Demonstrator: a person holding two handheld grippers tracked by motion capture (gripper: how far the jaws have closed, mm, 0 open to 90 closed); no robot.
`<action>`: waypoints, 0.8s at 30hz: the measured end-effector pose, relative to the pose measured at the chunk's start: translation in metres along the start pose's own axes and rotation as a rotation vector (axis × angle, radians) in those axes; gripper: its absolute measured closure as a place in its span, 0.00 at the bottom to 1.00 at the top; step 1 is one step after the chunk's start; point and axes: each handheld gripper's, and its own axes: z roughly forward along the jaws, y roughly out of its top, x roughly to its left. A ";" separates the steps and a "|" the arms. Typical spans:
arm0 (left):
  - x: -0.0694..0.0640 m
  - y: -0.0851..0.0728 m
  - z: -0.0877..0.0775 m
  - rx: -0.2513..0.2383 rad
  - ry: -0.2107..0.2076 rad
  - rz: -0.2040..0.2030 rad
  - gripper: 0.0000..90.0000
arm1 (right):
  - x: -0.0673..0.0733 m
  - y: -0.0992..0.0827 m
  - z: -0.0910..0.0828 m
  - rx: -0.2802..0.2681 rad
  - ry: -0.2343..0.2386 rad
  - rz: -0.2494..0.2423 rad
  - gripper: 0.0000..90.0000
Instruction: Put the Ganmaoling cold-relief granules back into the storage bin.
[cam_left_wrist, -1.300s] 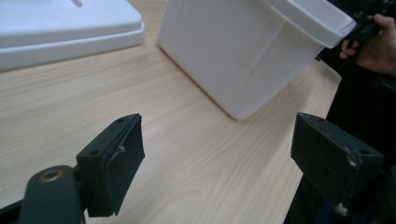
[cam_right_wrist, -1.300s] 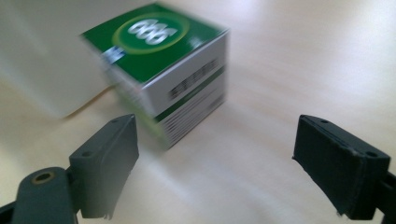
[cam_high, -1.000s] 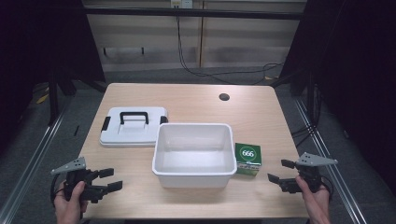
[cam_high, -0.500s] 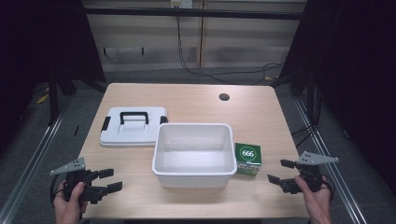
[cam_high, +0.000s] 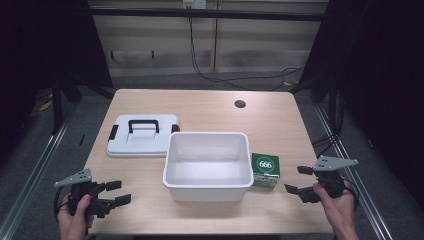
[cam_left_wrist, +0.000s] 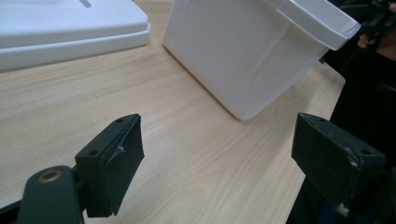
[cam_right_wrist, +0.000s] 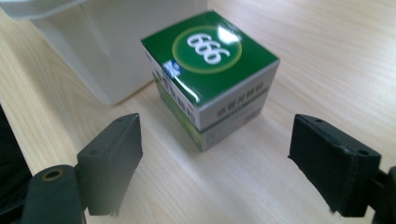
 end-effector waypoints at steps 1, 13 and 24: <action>0.000 0.000 0.000 0.000 0.000 0.000 0.19 | 0.000 0.002 0.000 0.004 0.012 -0.001 0.18; 0.000 0.000 0.000 -0.002 -0.005 -0.004 0.19 | -0.009 0.041 0.000 0.016 0.077 -0.010 0.15; 0.000 0.000 0.001 0.002 -0.012 -0.007 0.19 | -0.009 0.063 0.014 0.107 0.089 -0.073 0.15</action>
